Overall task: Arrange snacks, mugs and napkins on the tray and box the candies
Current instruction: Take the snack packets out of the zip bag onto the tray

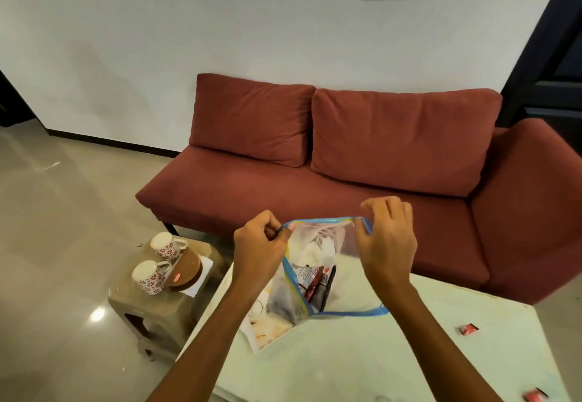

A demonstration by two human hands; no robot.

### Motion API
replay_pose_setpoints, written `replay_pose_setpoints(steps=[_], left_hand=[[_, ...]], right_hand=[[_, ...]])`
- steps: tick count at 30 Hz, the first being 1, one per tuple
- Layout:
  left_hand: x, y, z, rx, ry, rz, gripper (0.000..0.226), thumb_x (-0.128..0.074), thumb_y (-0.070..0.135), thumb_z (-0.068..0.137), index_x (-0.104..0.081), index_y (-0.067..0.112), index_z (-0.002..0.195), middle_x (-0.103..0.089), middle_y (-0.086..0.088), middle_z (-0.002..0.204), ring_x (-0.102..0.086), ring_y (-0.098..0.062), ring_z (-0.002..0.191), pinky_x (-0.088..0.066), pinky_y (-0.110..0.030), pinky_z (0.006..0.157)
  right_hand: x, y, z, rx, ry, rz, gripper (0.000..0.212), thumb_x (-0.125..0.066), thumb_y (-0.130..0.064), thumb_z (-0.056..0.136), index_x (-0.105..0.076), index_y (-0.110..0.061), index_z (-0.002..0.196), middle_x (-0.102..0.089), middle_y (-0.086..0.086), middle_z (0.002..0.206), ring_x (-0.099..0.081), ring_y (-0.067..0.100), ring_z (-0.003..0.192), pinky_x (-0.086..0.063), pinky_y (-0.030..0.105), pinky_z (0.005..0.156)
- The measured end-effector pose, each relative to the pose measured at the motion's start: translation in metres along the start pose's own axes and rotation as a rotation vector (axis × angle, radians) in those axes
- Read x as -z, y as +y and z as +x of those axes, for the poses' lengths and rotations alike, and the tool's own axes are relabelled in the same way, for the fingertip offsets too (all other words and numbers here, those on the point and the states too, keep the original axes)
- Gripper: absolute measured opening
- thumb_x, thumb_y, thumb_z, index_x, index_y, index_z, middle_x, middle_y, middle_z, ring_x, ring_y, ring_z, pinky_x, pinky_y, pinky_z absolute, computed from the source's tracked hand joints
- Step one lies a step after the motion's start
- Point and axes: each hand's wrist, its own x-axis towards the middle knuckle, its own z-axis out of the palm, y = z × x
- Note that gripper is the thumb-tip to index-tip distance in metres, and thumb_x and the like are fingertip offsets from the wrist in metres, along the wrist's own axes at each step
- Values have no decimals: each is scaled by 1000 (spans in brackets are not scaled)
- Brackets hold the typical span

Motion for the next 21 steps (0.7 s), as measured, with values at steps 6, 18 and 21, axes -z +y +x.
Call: replay_pose_setpoints(steps=[6, 18, 21], left_hand=[[-9, 10, 0, -88, -17, 4, 33, -70, 25, 78, -48, 13, 57, -51, 1, 47, -47, -9, 45, -39, -17, 46], [-3, 14, -17, -133, -130, -43, 33, -75, 20, 72, -48, 27, 56, -52, 6, 50, -55, -19, 49, -42, -10, 46], [4, 10, -16, -124, -99, -33, 34, -74, 20, 73, -47, 29, 56, -53, 6, 51, -54, -15, 50, -43, -11, 47]], right_hand=[[-13, -22, -40, 498, -458, -27, 24, -83, -6, 61, -64, -7, 75, -65, 9, 67, -62, 27, 57, -44, 24, 41], [-86, 17, -74, 774, -1225, -416, 62, -65, -19, 83, -35, 1, 133, -34, 22, 143, -31, 36, 131, -32, 48, 104], [-85, 14, -70, 686, -1166, -270, 47, -59, -15, 87, -41, -1, 128, -46, 21, 131, -47, 35, 115, -46, 44, 85]])
